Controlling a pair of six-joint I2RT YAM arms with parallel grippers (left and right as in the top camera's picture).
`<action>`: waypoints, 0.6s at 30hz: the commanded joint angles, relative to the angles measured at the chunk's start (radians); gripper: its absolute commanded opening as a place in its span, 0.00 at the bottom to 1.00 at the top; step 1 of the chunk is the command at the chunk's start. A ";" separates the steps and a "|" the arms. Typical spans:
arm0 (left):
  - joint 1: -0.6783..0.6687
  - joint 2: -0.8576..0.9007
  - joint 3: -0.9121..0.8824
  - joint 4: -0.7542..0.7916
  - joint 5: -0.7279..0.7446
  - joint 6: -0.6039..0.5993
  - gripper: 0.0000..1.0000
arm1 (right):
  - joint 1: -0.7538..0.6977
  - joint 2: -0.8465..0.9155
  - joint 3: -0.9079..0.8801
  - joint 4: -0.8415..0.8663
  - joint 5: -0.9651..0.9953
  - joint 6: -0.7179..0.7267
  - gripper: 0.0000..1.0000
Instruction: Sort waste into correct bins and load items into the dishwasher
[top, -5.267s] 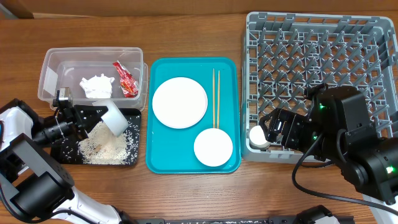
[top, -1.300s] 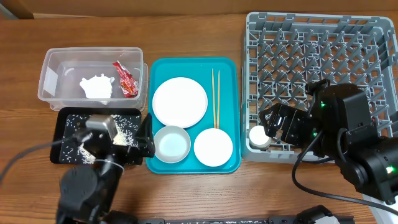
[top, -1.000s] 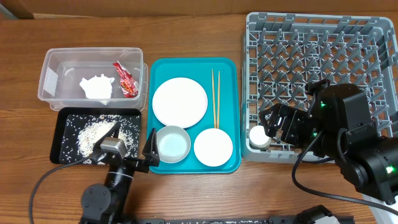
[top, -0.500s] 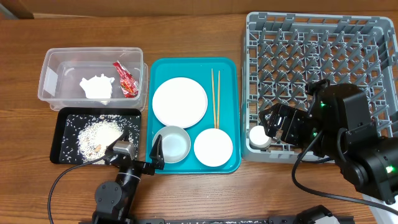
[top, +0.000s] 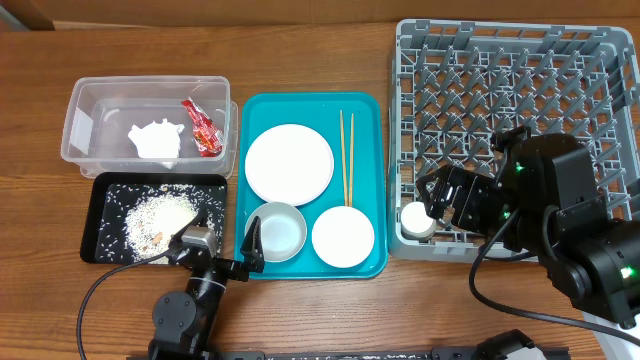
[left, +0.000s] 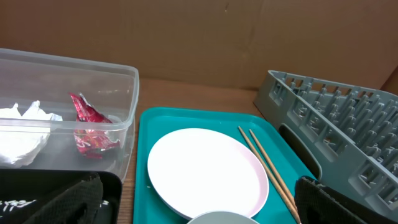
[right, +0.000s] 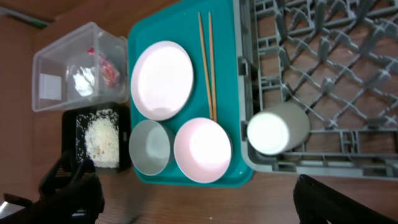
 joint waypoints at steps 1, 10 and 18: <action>0.011 -0.010 -0.004 -0.001 0.007 -0.011 1.00 | 0.000 0.001 0.005 0.028 0.005 -0.002 1.00; 0.011 -0.010 -0.004 -0.001 0.007 -0.011 1.00 | 0.074 0.027 -0.043 0.049 -0.063 0.016 0.96; 0.011 -0.010 -0.004 -0.001 0.007 -0.011 1.00 | 0.386 0.126 -0.319 0.188 0.020 0.398 0.79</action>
